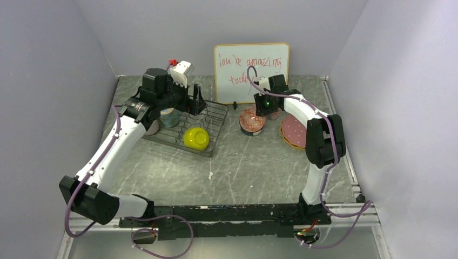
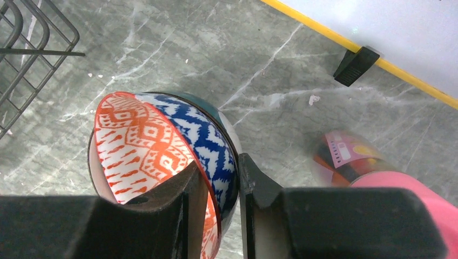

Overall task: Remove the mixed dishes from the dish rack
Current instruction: Place the bowl at the center of the board.

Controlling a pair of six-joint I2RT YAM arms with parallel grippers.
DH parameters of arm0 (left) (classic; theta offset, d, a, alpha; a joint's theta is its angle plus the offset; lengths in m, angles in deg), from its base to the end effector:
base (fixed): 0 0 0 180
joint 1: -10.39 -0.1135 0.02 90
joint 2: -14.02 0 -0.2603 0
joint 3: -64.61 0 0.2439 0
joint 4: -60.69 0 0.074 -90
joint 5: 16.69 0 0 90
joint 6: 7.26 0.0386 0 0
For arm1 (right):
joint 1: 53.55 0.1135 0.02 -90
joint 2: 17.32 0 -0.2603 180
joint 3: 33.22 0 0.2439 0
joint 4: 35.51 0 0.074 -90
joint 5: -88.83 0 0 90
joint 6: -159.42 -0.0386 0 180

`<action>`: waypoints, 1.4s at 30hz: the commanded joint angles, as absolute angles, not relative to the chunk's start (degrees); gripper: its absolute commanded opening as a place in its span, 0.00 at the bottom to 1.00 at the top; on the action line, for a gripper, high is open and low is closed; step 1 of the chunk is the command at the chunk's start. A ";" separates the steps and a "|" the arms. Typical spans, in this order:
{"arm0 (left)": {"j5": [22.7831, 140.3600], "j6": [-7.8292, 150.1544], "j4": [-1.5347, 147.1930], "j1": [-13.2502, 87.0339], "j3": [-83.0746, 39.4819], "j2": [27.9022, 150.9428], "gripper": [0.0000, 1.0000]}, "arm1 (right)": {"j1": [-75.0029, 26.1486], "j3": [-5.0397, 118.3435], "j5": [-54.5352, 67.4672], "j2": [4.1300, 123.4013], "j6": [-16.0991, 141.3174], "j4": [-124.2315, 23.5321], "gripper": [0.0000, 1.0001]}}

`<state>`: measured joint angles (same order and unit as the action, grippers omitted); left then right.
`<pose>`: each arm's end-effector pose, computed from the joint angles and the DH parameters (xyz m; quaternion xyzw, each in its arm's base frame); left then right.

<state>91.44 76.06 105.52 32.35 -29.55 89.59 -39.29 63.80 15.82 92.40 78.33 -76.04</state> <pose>0.2604 -0.1179 0.3944 0.1940 0.8200 -0.2586 0.4722 0.3967 0.1125 0.2161 -0.2341 0.9101 0.1546 0.3051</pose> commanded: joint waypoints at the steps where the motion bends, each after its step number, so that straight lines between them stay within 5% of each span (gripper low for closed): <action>1: 92.73 76.99 103.50 32.10 -29.52 87.93 0.94 | -39.40 63.91 15.95 89.23 79.30 -73.90 0.31; 14: 91.29 77.47 103.58 32.10 -29.36 87.84 0.94 | -39.74 62.40 11.44 85.64 81.58 -73.17 0.36; 28: 90.67 77.73 103.25 31.90 -29.18 88.10 0.94 | -40.24 60.33 12.32 86.01 81.99 -72.47 0.14; 42: 87.28 80.06 102.42 31.84 -27.61 88.96 0.94 | -40.13 58.86 13.19 87.14 82.08 -72.56 0.12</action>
<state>89.43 77.77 104.60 32.11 -27.97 89.59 -39.90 59.89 12.82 87.04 81.32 -74.44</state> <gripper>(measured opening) 0.940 0.116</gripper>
